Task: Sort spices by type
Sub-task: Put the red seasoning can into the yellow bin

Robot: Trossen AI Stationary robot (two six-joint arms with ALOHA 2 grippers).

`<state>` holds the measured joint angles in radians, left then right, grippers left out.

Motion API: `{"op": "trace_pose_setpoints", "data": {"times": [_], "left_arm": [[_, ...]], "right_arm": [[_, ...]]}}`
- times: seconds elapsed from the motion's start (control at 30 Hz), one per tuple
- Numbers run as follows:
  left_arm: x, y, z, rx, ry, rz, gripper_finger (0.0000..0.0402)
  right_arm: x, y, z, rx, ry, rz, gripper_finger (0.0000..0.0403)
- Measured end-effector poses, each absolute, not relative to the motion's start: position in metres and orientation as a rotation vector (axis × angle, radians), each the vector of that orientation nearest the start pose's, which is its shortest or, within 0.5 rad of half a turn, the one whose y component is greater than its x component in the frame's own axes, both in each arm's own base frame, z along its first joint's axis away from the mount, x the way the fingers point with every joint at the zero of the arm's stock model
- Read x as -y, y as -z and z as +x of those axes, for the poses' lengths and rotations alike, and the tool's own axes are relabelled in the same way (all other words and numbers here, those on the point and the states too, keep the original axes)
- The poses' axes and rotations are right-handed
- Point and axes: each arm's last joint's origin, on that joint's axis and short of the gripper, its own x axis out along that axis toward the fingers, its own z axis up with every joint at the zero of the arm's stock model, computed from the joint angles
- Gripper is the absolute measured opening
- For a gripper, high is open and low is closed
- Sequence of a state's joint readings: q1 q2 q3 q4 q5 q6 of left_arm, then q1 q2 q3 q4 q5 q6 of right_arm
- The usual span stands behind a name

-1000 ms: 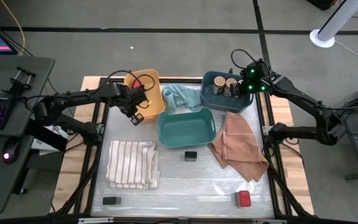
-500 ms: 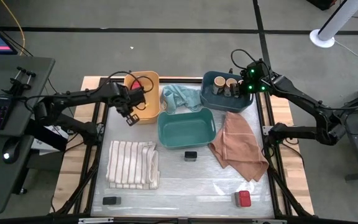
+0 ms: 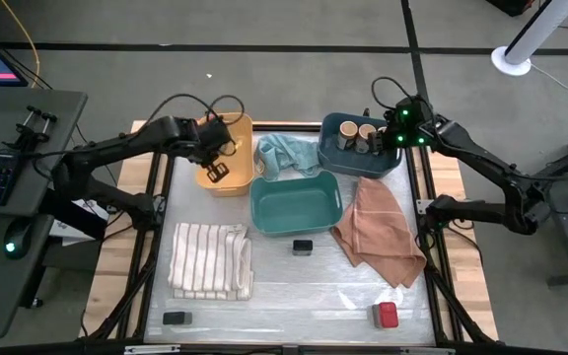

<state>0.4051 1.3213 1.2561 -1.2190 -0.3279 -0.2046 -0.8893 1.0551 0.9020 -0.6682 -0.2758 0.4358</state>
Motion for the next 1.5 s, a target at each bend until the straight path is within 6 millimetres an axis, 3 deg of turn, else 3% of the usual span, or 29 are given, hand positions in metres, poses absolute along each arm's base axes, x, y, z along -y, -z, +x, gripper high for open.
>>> {"op": "trace_pose_setpoints", "data": {"times": [0.23,0.43,0.67,0.8,0.93,1.17,1.3,1.5], "left_arm": [[-0.084,-0.344,0.207,-0.869,-0.609,-0.249,0.0000],[-0.054,-0.357,0.199,-0.528,-0.415,-0.356,0.0000],[-0.012,-0.341,0.177,-0.283,-0.314,-0.582,0.0000],[0.002,-0.328,0.162,-0.245,-0.339,-0.619,0.0000],[0.008,-0.326,0.150,-0.226,-0.310,-0.625,0.0000],[0.015,-0.337,0.129,-0.198,-0.120,-0.564,0.0000],[0.018,-0.341,0.120,-0.188,-0.022,-0.532,0.0000],[0.020,-0.344,0.111,-0.166,0.019,-0.534,0.0000]], "right_arm": [[0.130,-0.311,0.127,-0.451,0.503,0.800,0.0000],[0.099,-0.332,0.131,-0.353,0.210,0.721,0.0000],[0.064,-0.362,0.169,-0.165,-0.156,0.689,0.0001],[0.033,-0.367,0.195,-0.155,-0.312,0.800,0.0021],[-0.007,-0.349,0.212,-0.360,-0.347,0.961,0.0078],[-0.082,-0.295,0.220,-1.001,-0.233,1.258,0.0166],[-0.111,-0.273,0.220,-1.291,-0.142,1.387,0.0177],[-0.143,-0.261,0.207,-1.455,0.060,1.502,0.0164]]}}
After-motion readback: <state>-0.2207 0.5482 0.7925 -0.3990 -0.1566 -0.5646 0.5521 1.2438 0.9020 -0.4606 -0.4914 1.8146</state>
